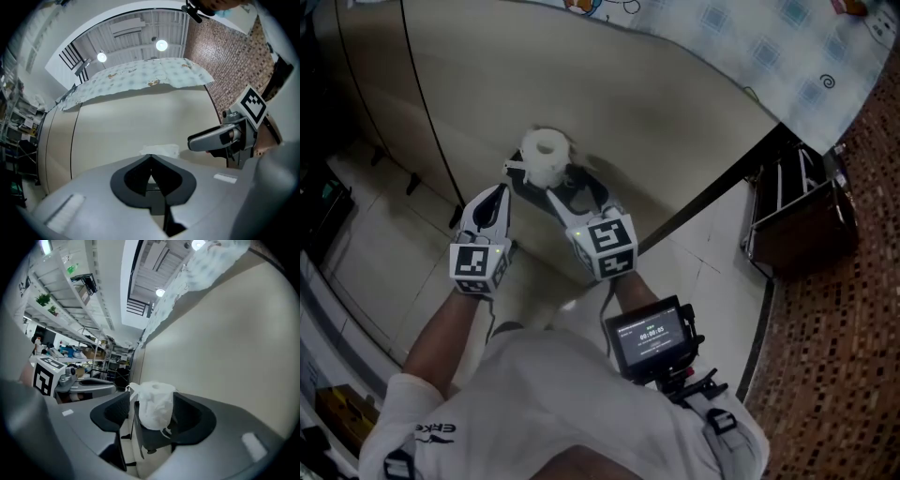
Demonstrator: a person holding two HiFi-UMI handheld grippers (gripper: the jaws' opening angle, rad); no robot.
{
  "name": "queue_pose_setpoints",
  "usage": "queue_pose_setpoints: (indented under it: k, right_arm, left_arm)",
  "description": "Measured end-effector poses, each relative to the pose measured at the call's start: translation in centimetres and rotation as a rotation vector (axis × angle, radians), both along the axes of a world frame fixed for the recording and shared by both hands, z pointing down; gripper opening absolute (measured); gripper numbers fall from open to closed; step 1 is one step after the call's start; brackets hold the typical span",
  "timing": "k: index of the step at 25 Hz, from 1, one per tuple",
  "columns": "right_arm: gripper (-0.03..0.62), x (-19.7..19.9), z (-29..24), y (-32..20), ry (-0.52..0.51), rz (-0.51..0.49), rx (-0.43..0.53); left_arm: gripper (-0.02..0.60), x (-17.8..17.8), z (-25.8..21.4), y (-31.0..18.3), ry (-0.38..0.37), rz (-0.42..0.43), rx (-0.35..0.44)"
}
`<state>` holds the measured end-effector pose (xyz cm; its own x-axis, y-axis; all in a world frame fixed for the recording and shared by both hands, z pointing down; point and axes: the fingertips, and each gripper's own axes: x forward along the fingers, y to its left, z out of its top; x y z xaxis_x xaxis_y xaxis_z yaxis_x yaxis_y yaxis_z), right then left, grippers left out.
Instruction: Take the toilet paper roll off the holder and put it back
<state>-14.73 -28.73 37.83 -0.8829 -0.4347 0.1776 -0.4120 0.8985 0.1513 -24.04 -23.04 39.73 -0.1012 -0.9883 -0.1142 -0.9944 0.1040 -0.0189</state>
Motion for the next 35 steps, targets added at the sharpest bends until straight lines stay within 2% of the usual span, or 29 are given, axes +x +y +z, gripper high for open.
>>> queue_pose_setpoints:
  k: [3, 7, 12, 19, 24, 29, 35]
  right_arm:
    - [0.381, -1.8, -0.1, -0.7, 0.051, -0.011, 0.025]
    - [0.455, -4.1, 0.2, -2.2, 0.109, 0.020, 0.019]
    - [0.501, -6.7, 0.0, -3.3, 0.184, 0.032, 0.036]
    - [0.553, -8.7, 1.6, -4.8, 0.356, 0.033, 0.009]
    - [0.556, -8.8, 3.3, -6.2, 0.392, 0.082, -0.026]
    - [0.497, -9.1, 3.2, -6.2, 0.403, 0.113, -0.036]
    - [0.475, -9.0, 3.0, -6.2, 0.387, 0.128, -0.015]
  left_arm:
    - [0.003, -0.9, 0.0, -0.2, 0.000, 0.003, 0.000]
    - [0.002, -2.6, -0.1, -0.1, 0.005, 0.016, -0.008]
    - [0.002, -4.9, -0.6, 0.1, -0.002, 0.029, -0.012]
    - [0.002, -6.8, -0.6, 0.1, -0.002, 0.047, -0.003]
    - [0.002, -7.5, -0.4, -0.1, 0.009, 0.062, 0.000]
    - [0.002, -7.9, -0.1, -0.3, 0.014, 0.078, -0.003]
    - [0.002, -8.2, 0.5, -1.0, 0.025, 0.092, -0.014]
